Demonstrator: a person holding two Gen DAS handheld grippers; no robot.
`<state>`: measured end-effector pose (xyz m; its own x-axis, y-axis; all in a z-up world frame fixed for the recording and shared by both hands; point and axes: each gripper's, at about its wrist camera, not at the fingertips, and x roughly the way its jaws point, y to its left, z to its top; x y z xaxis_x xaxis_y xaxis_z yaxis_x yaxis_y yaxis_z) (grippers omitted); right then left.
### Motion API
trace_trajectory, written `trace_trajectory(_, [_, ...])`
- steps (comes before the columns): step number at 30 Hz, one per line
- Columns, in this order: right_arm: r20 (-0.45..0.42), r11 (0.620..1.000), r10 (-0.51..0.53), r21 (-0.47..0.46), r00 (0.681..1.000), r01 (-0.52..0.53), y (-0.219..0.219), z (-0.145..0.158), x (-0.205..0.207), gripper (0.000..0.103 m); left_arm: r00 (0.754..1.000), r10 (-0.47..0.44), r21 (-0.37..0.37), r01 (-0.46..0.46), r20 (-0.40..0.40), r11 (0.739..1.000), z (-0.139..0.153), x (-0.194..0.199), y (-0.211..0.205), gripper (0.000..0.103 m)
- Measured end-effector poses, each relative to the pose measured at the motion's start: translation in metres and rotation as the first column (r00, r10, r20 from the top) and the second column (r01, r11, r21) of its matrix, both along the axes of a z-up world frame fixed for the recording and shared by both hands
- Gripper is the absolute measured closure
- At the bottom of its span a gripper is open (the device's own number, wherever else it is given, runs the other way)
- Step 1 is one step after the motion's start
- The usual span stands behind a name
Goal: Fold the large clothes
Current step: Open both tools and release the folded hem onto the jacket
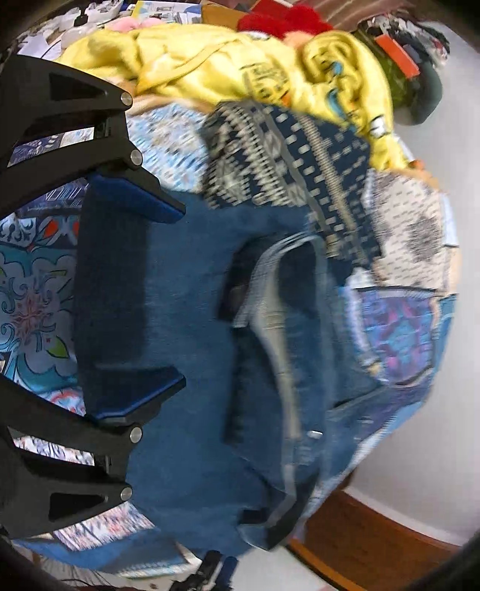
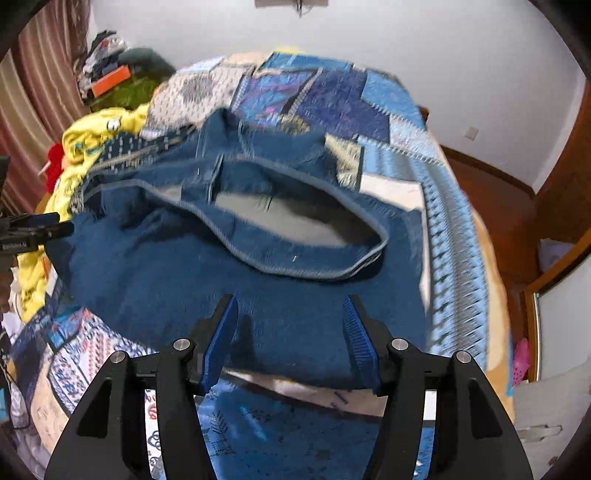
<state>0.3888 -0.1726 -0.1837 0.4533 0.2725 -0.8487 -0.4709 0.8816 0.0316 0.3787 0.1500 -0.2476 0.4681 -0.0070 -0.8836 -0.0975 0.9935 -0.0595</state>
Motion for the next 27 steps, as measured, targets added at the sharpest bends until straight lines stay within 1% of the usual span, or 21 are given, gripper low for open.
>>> trace_trajectory(2, [-0.027,1.0,0.003,-0.023,1.0,-0.004,0.005,-0.014,0.006,0.047,1.0,0.005,0.009,-0.005,-0.001,1.0,-0.008,0.002,-0.002,0.02])
trace_trajectory(4, [-0.029,1.0,0.009,-0.028,1.0,-0.01,0.007,-0.019,0.01,0.038,1.0,0.011,0.01,-0.011,0.004,1.0,-0.012,0.007,-0.003,0.016])
trace_trajectory(5, [-0.029,0.999,0.005,-0.037,1.0,-0.007,0.008,-0.021,0.015,0.032,1.0,0.011,0.014,-0.011,0.001,1.0,-0.013,0.011,-0.004,0.015])
trace_trajectory(6, [-0.035,0.999,0.0,-0.042,0.999,-0.002,0.009,-0.024,0.02,0.03,1.0,0.006,0.019,-0.006,-0.002,1.0,-0.015,0.017,-0.005,0.014])
trace_trajectory(8, [-0.049,0.999,-0.004,-0.033,0.999,0.002,0.01,-0.028,0.029,0.028,1.0,-0.005,0.031,0.005,-0.002,0.999,-0.018,0.026,-0.007,0.011])
trace_trajectory(9, [-0.06,1.0,-0.002,-0.031,0.998,0.0,0.011,-0.032,0.034,0.027,1.0,-0.01,0.034,0.01,-0.004,0.999,-0.02,0.032,-0.007,0.005])
trace_trajectory(10, [-0.071,0.999,-0.002,-0.037,0.998,-0.001,0.013,-0.036,0.039,0.027,1.0,-0.01,0.035,0.01,-0.003,0.999,-0.021,0.036,-0.006,0.002])
trace_trajectory(12, [-0.061,0.998,0.002,-0.069,0.998,-0.007,0.02,-0.04,0.05,0.027,1.0,-0.004,0.033,0.004,0.011,0.999,-0.02,0.05,-0.002,0.002])
trace_trajectory(13, [-0.053,0.997,0.005,-0.083,0.999,-0.01,0.022,-0.041,0.052,0.027,1.0,0.005,0.047,-0.005,0.01,0.999,-0.019,0.055,0.001,0.002])
trace_trajectory(15, [-0.029,0.993,0.004,-0.122,1.0,-0.007,0.029,-0.042,0.064,0.027,0.999,0.047,0.112,-0.048,0.01,0.993,-0.017,0.074,0.009,0.002])
trace_trajectory(17, [-0.015,0.992,-0.014,-0.129,1.0,0.012,0.032,-0.041,0.076,0.028,0.998,0.065,0.111,-0.067,0.025,0.992,-0.013,0.089,0.018,0.002])
trace_trajectory(20, [0.019,0.99,-0.069,-0.122,0.997,0.071,0.03,-0.036,0.097,0.028,0.992,0.114,0.106,-0.119,0.053,0.987,-0.004,0.108,0.032,0.002])
trace_trajectory(21, [0.021,0.99,-0.089,-0.111,0.996,0.091,0.029,-0.035,0.103,0.028,0.991,0.122,0.11,-0.128,0.058,0.986,-0.003,0.113,0.035,0.002])
trace_trajectory(22, [0.023,0.987,-0.119,-0.103,0.993,0.121,0.026,-0.034,0.11,0.028,0.988,0.141,0.131,-0.149,0.069,0.98,-0.001,0.117,0.038,0.002])
trace_trajectory(24, [0.015,0.975,-0.206,-0.081,0.978,0.207,0.018,-0.032,0.122,0.028,0.983,0.162,0.149,-0.174,0.089,0.973,0.002,0.124,0.044,0.002])
trace_trajectory(27, [0.002,0.952,-0.3,-0.064,0.954,0.3,0.004,-0.03,0.126,0.028,0.98,0.183,0.121,-0.192,0.08,0.974,0.004,0.125,0.051,0.002])
